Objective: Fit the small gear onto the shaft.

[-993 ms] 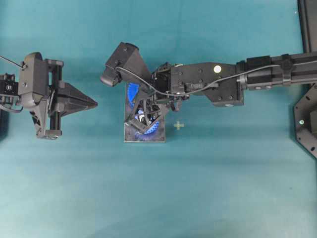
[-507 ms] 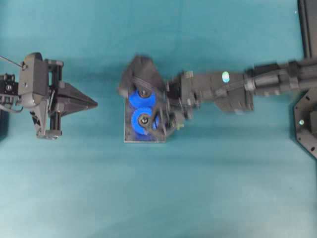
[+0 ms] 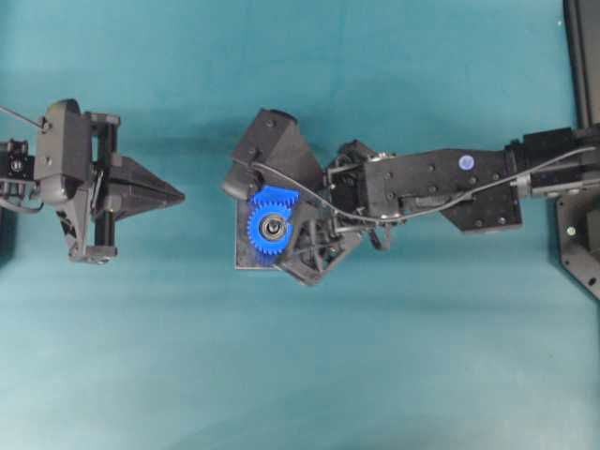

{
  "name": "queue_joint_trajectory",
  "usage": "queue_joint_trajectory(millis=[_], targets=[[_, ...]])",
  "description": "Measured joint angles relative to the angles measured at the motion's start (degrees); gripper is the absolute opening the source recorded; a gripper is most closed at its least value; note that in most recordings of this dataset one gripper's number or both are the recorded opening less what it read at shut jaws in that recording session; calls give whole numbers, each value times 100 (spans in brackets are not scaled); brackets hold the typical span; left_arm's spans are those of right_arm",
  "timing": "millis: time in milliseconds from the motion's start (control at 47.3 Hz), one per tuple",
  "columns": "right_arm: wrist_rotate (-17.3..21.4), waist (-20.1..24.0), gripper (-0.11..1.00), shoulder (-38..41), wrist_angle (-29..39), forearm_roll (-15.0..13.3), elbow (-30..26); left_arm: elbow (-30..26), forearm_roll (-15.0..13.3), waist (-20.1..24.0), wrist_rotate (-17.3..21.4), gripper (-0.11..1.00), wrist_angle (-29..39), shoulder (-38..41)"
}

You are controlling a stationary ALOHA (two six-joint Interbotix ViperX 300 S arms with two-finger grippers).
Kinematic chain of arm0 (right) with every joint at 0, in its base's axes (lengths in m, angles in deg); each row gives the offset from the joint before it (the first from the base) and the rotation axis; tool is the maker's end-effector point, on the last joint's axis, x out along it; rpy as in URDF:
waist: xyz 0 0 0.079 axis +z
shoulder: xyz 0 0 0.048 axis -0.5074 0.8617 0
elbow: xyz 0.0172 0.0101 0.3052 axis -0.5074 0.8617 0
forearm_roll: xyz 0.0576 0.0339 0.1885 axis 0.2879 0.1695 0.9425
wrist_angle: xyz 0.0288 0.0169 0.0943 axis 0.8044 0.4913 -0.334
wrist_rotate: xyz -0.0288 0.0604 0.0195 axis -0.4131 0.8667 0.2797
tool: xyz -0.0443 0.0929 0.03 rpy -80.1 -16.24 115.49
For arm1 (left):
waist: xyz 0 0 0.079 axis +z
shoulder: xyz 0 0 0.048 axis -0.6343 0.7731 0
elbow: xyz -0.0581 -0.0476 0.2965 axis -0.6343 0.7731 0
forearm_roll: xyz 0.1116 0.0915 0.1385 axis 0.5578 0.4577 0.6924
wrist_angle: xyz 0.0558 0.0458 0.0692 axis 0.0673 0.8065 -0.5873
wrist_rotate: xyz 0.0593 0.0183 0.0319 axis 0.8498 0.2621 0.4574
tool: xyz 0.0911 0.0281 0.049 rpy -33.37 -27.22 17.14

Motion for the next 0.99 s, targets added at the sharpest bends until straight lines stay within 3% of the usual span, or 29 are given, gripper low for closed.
queue_joint_trajectory(millis=[211,613,761,993], targets=[[-123,-281,-2,519,-642,-9,-167,0,0,0,9,0,0,0],[-167,-422,-2,615,-527,18,26,0,0,0,0,0,0,-9],[-149,-325,-2,404,-448,158,281,0,0,0,9,0,0,-18],[229,299,-2,97,-413,492,686,0,0,0,0,0,0,-18]])
